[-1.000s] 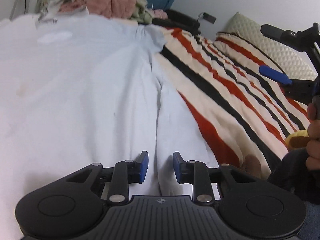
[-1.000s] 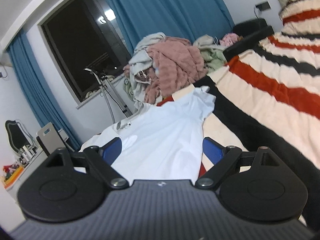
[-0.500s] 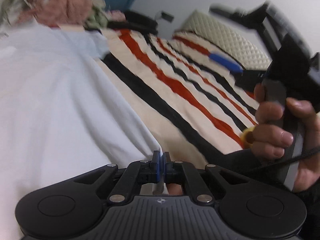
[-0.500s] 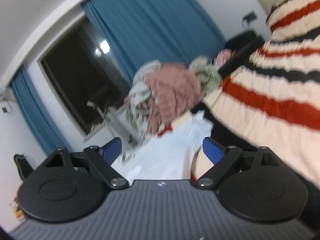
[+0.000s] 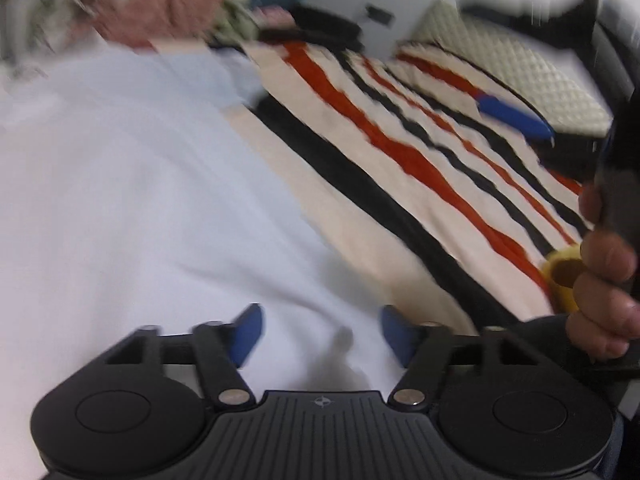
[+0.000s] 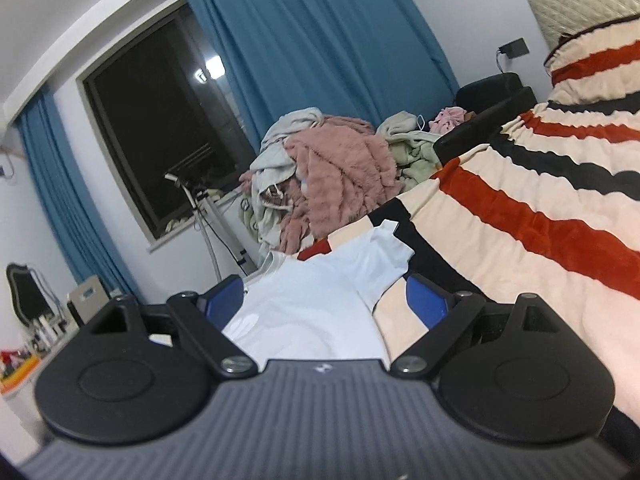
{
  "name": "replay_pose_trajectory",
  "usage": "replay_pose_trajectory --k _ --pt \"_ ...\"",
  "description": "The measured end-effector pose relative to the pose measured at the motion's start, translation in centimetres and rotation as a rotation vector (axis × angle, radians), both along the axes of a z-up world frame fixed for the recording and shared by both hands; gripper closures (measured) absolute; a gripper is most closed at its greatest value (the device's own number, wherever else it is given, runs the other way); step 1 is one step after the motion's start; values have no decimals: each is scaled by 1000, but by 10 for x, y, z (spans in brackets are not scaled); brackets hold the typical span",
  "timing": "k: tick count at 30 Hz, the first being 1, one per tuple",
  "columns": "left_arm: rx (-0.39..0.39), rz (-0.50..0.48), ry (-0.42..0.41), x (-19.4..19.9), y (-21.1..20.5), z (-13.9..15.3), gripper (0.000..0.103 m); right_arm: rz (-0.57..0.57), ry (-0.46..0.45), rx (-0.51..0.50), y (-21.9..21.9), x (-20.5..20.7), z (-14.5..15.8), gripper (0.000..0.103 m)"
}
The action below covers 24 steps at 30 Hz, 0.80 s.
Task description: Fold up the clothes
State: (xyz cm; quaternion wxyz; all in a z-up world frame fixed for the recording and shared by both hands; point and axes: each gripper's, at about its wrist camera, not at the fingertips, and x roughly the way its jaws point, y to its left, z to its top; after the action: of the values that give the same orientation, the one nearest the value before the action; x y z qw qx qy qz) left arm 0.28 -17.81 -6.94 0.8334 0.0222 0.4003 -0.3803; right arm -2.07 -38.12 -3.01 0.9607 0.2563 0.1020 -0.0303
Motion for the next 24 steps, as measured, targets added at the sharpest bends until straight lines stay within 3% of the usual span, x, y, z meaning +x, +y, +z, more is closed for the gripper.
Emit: replay_pose_trajectory --k 6,10,14,17,24 --pt "47 214 -200 12 59 55 11 51 2 -98 24 3 1 13" --pt "1 320 -297 4 87 86 0 53 -31 -154 38 -2 3 14" --pt "-40 413 -363 -14 110 98 0 39 -60 -133 43 -6 2 14" --pt "-49 477 -393 -26 133 101 0 75 -32 -178 55 1 1 14" --pt "-70 563 -359 -26 171 102 0 121 -16 -265 86 7 0 14"
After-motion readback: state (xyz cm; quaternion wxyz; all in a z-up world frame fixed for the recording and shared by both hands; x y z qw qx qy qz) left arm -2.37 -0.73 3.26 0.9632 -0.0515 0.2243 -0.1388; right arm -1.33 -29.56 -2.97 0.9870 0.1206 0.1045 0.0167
